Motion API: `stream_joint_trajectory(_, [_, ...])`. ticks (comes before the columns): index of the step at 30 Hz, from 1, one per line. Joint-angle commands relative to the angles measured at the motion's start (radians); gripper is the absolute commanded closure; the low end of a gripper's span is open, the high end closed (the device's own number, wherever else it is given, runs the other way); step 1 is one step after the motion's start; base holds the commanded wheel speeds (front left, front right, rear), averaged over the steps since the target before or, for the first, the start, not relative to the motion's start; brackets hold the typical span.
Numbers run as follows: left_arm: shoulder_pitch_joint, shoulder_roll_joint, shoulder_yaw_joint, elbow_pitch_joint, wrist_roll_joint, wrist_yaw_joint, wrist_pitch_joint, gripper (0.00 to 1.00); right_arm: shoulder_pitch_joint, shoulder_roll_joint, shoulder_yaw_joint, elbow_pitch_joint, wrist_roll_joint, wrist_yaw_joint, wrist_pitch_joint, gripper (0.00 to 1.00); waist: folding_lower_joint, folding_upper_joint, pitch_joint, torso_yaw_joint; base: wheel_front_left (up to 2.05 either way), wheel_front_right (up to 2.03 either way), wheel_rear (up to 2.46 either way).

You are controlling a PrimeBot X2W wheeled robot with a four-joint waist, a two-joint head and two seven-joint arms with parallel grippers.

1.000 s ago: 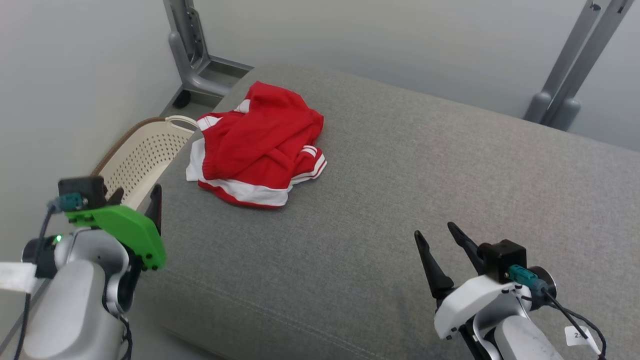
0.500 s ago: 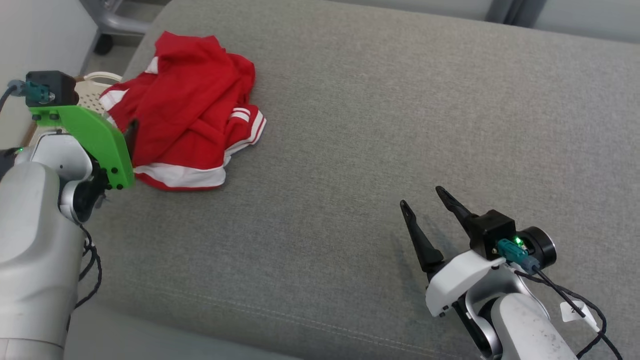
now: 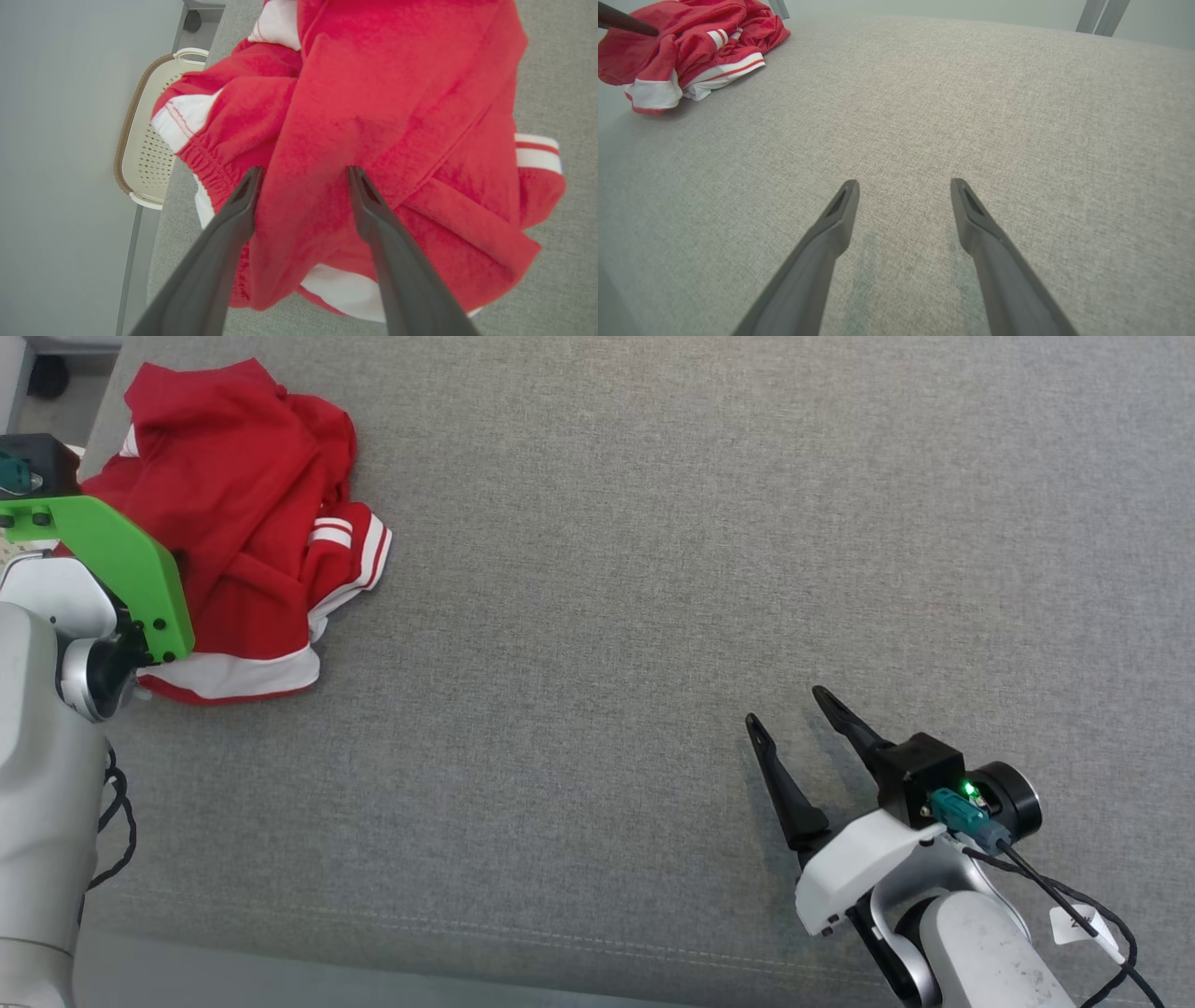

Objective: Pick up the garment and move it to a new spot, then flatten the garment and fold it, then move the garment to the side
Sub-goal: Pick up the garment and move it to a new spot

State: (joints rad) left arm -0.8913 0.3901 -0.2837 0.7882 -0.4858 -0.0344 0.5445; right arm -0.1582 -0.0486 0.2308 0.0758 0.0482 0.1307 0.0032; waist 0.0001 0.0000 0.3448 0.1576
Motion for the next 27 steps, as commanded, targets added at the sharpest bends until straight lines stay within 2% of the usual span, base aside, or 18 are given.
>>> stream_joint_trajectory(1, [-0.014, 0.004, 0.000, 0.005, 0.006, 0.008, -0.008, 0.87, 0.005, -0.003, 0.000, 0.003, 0.003, 0.000, -0.001, 0.00, -0.0001, 0.0000, 0.004, -0.008, 0.00, 0.00, 0.00])
stream_joint_trajectory(2, [-0.013, 0.006, -0.001, 0.009, 0.007, 0.008, -0.010, 1.00, 0.006, -0.003, 0.001, 0.006, 0.005, 0.000, -0.002, 0.00, -0.0001, 0.0000, 0.001, -0.008, 0.00, 0.00, 0.00])
stream_joint_trajectory(11, [-0.033, -0.006, -0.012, -0.017, 0.017, 0.015, -0.074, 1.00, 0.009, -0.003, 0.011, 0.045, 0.034, 0.000, -0.022, 0.00, -0.0001, 0.0000, -0.068, -0.012, 0.00, 0.00, 0.00])
stream_joint_trajectory(16, [-0.056, -0.012, -0.030, -0.048, 0.029, 0.006, -0.088, 1.00, 0.021, -0.003, 0.016, 0.069, 0.057, 0.000, -0.040, 0.00, -0.0001, 0.0000, -0.123, -0.029, 0.00, 0.00, 0.00])
stream_joint_trajectory(22, [-0.107, -0.032, -0.086, -0.107, 0.062, -0.027, -0.094, 1.00, 0.043, -0.003, 0.029, 0.111, 0.103, 0.000, -0.068, 0.00, -0.0001, 0.0000, -0.207, -0.085, 0.00, 0.00, 0.00])
stream_joint_trajectory(27, [-0.138, -0.076, -0.130, -0.165, 0.083, -0.041, -0.132, 1.00, 0.052, -0.003, 0.047, 0.142, 0.126, 0.000, -0.085, 0.00, -0.0001, 0.0000, -0.263, -0.156, 0.00, 0.00, 0.00])
